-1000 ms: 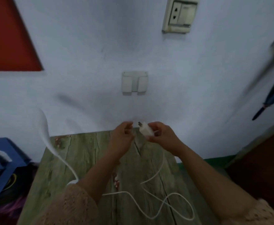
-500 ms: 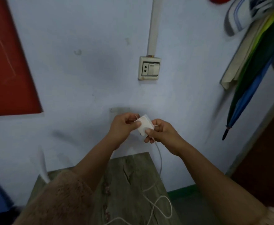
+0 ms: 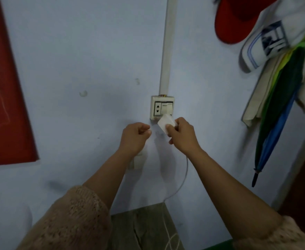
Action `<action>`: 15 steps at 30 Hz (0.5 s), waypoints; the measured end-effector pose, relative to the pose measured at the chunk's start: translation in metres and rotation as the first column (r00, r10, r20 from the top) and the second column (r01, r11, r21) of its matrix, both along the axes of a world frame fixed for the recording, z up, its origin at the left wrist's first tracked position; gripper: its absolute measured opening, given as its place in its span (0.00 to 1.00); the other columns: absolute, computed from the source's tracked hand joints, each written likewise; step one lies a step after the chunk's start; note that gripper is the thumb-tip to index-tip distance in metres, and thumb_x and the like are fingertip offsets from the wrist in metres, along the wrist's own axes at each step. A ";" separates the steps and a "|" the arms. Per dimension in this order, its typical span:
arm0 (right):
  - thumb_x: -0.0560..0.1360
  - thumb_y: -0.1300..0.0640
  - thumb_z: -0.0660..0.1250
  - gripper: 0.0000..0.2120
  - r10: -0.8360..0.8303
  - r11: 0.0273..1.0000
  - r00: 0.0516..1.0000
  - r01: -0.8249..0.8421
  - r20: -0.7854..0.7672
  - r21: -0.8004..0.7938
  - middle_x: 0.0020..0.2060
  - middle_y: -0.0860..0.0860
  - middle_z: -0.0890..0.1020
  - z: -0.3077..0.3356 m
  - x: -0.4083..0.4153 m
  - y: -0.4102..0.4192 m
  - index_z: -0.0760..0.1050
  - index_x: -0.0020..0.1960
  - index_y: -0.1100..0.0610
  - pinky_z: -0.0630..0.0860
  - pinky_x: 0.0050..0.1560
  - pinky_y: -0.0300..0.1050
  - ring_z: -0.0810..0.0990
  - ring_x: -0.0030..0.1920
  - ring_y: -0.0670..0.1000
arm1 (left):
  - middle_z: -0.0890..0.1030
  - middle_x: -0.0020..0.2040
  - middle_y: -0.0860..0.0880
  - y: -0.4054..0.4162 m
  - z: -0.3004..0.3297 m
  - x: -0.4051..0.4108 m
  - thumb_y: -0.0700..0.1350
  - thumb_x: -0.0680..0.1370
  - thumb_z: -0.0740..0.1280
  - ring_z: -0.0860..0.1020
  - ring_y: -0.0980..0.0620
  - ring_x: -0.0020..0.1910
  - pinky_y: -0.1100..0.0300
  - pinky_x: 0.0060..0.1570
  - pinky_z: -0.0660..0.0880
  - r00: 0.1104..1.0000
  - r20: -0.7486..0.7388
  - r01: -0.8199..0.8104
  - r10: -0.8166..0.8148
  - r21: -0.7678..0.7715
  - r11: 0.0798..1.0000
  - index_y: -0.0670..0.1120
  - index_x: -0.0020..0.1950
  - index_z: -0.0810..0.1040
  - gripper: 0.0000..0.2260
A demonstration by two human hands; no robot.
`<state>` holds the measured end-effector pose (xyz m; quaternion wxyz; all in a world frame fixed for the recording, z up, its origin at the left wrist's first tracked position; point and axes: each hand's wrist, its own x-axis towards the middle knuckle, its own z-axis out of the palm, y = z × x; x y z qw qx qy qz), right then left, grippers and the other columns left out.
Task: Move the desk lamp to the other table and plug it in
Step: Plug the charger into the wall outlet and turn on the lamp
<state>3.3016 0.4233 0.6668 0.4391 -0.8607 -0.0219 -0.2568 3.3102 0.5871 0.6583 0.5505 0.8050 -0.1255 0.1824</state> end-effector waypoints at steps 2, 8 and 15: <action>0.77 0.52 0.61 0.13 -0.042 0.993 0.999 0.040 -0.009 -0.115 0.50 0.61 0.79 0.012 0.009 -0.002 0.69 0.54 0.61 0.80 0.45 0.61 0.80 0.45 0.61 | 0.83 0.51 0.43 -0.003 0.008 0.007 0.41 0.75 0.67 0.80 0.49 0.49 0.56 0.55 0.76 0.999 0.027 -0.022 0.021 0.037 0.999 0.42 0.55 0.81 0.10; 0.77 0.52 0.61 0.14 -0.105 0.946 0.994 0.089 -0.034 -0.313 0.50 0.63 0.78 0.036 0.032 -0.004 0.69 0.54 0.64 0.73 0.39 0.49 0.79 0.46 0.62 | 0.84 0.50 0.43 -0.008 0.009 0.019 0.39 0.75 0.66 0.81 0.48 0.48 0.55 0.55 0.77 0.999 0.019 -0.051 0.050 0.068 0.996 0.43 0.53 0.82 0.09; 0.76 0.53 0.64 0.11 -0.090 0.927 0.996 0.079 -0.013 -0.367 0.41 0.56 0.76 0.048 0.043 0.011 0.71 0.45 0.61 0.62 0.29 0.42 0.73 0.39 0.54 | 0.84 0.49 0.44 -0.005 -0.005 0.022 0.38 0.75 0.66 0.81 0.49 0.47 0.56 0.55 0.76 0.999 -0.014 -0.046 0.047 0.055 0.997 0.43 0.52 0.82 0.08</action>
